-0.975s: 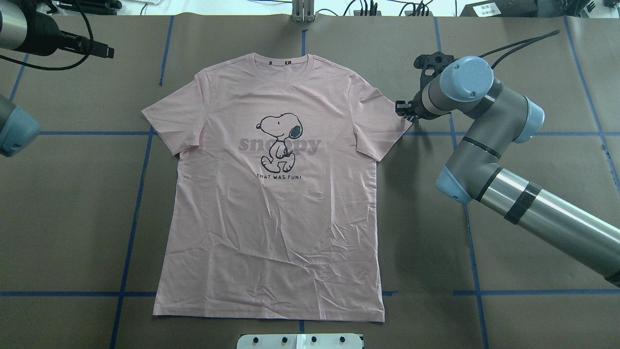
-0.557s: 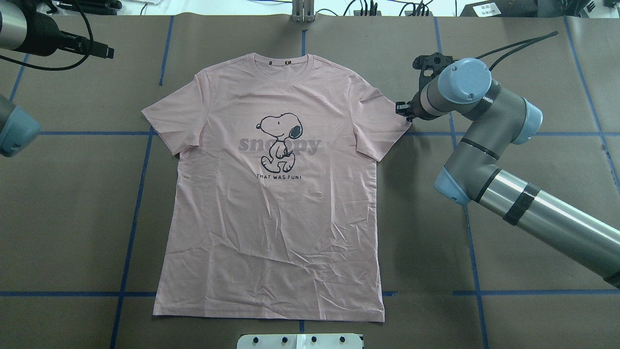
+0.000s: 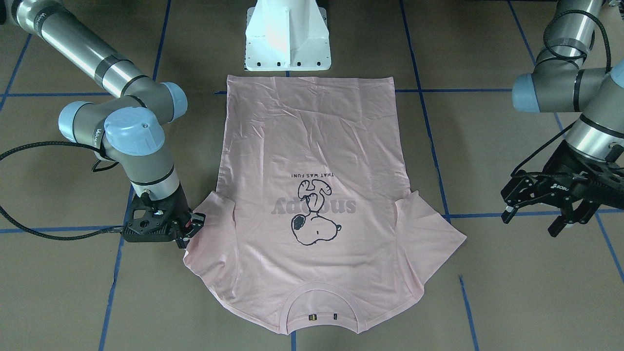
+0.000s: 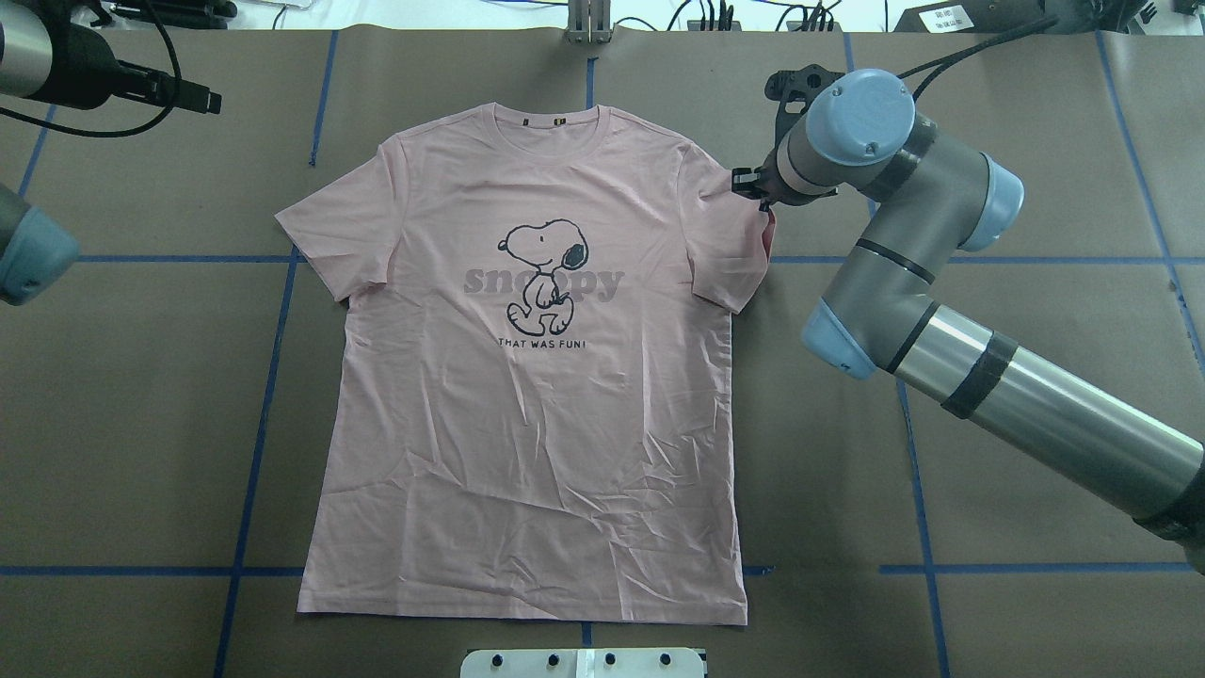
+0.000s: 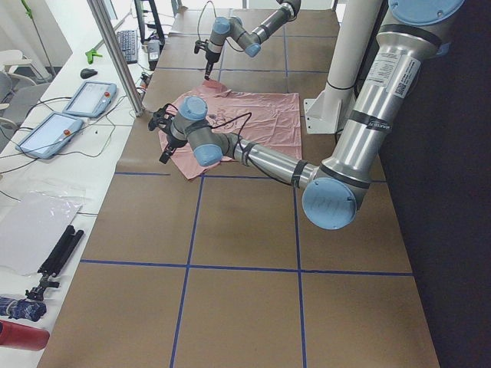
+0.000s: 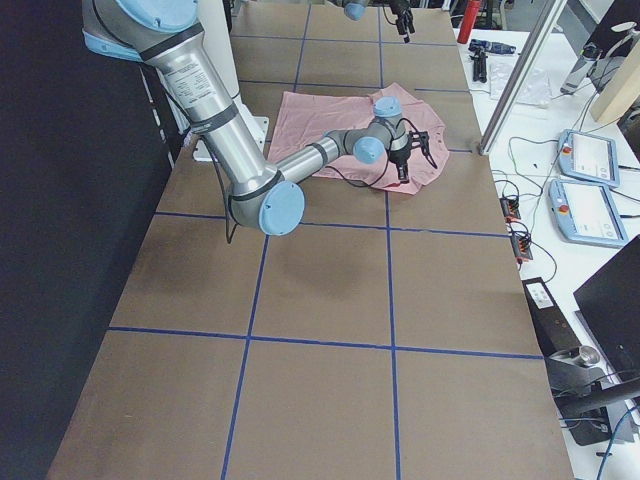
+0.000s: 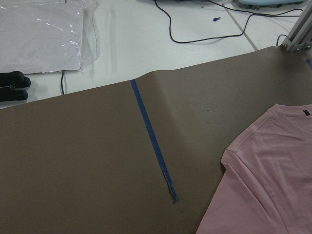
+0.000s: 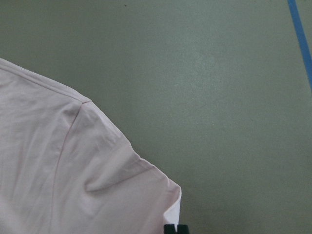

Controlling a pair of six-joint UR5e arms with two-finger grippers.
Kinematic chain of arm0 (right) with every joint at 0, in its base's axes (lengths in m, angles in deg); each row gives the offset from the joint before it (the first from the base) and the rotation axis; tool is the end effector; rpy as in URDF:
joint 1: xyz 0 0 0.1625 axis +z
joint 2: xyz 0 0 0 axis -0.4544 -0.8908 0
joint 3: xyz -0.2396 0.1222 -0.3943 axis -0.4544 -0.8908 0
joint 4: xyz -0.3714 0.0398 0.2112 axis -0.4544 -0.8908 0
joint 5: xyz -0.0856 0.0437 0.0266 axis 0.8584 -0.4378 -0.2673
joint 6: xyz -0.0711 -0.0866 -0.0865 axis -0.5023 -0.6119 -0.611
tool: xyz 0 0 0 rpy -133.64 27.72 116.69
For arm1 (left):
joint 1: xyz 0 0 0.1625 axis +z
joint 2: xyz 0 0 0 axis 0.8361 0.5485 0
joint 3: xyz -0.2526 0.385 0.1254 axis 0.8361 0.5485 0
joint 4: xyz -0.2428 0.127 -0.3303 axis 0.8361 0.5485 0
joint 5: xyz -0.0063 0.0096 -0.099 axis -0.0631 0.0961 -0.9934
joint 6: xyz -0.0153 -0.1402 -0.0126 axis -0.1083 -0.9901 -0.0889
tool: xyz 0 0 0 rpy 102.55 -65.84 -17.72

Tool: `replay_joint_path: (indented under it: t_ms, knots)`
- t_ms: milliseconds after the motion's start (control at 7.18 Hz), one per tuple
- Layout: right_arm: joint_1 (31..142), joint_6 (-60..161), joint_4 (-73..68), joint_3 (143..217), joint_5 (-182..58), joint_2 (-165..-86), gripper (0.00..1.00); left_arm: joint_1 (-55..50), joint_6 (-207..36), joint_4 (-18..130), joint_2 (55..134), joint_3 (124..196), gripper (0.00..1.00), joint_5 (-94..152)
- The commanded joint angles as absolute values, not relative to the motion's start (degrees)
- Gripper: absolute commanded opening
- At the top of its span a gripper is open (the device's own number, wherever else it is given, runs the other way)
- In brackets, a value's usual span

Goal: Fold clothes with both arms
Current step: 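Fold the sleeve nearest the right gripper inward toward the collar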

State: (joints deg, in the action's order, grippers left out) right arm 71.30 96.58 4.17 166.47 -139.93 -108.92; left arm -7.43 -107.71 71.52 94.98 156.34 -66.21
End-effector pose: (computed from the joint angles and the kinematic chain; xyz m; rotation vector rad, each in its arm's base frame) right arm -0.5127 -0.6497 0.3879 0.3319 -0.7544 0.1984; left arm 0.2487 -0.6727 0.4677 0.6434 0.8927 0.0659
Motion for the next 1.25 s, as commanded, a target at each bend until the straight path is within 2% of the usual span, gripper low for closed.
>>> replay_joint_path:
  t_ms: [0,418,697,836,975,1115]
  knots:
    - [68.6,102.8,-3.5,167.1,-135.5,-102.8,0.0,-7.4,-107.7,71.5,95.0,156.3,0.99,-66.2]
    - [64.8,107.8,-3.9,159.7,-130.7,-95.2,0.0,-7.4,-107.9,71.5,95.0,156.4,0.99,-66.2]
    - [63.9,108.5,-3.4,158.5,-129.9,-94.6,0.0,-7.4,-108.0,71.5,95.1,156.4,0.99,-66.2]
    - [63.9,107.9,-2.9,158.4,-129.9,-94.8,0.77,-7.4,-108.0,71.5,95.1,156.4,1.0,-66.2]
    - [63.8,107.2,-2.9,158.4,-130.0,-94.2,1.0,-7.4,-108.0,71.5,95.1,156.4,1.0,-66.2]
    - [64.4,105.8,-4.1,158.4,-130.7,-92.4,1.0,-7.2,-108.0,71.5,95.1,156.2,1.0,-66.2]
